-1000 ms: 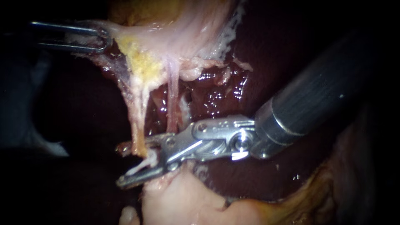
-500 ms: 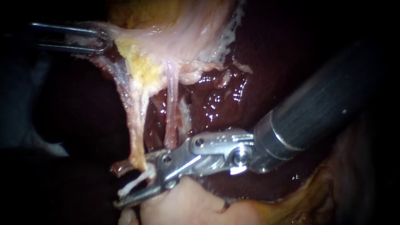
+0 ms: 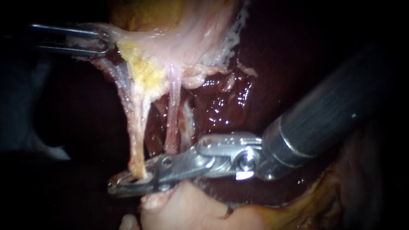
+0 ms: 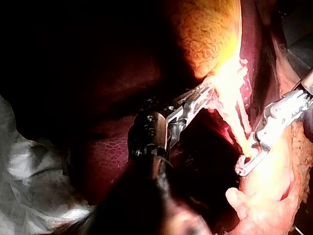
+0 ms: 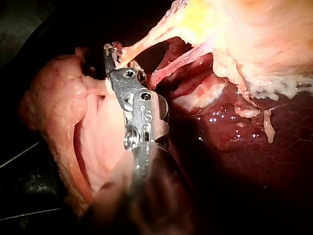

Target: Clipping first clip left tube

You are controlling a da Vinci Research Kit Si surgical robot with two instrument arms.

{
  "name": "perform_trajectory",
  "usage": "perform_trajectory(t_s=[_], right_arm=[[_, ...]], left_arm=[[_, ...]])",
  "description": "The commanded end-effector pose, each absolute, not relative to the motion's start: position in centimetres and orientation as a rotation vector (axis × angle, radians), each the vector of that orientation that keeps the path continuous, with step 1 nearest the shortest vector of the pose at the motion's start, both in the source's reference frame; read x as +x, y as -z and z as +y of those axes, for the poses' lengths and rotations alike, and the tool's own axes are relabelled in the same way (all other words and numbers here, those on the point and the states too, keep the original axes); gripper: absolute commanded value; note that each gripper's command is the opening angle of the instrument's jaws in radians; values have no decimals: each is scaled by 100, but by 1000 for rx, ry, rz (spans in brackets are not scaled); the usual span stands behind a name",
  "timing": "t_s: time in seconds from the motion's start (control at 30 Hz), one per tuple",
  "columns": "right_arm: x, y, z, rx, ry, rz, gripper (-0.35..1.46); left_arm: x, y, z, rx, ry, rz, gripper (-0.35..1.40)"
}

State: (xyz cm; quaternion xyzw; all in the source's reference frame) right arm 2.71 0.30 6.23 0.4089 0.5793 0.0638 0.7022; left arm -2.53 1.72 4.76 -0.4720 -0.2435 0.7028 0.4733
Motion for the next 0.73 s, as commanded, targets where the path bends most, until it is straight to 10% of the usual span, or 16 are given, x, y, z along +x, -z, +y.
perform_trajectory(t_s=[0.03, 0.73], right_arm=[[271, -624, 30, 912, -144, 1282, -35], [268, -627, 31, 927, -151, 1223, -35]], left_arm=[[-253, -476, 172, -1155, -1720, -596, -35], [-253, -476, 173, -1155, -1719, -596, -35]])
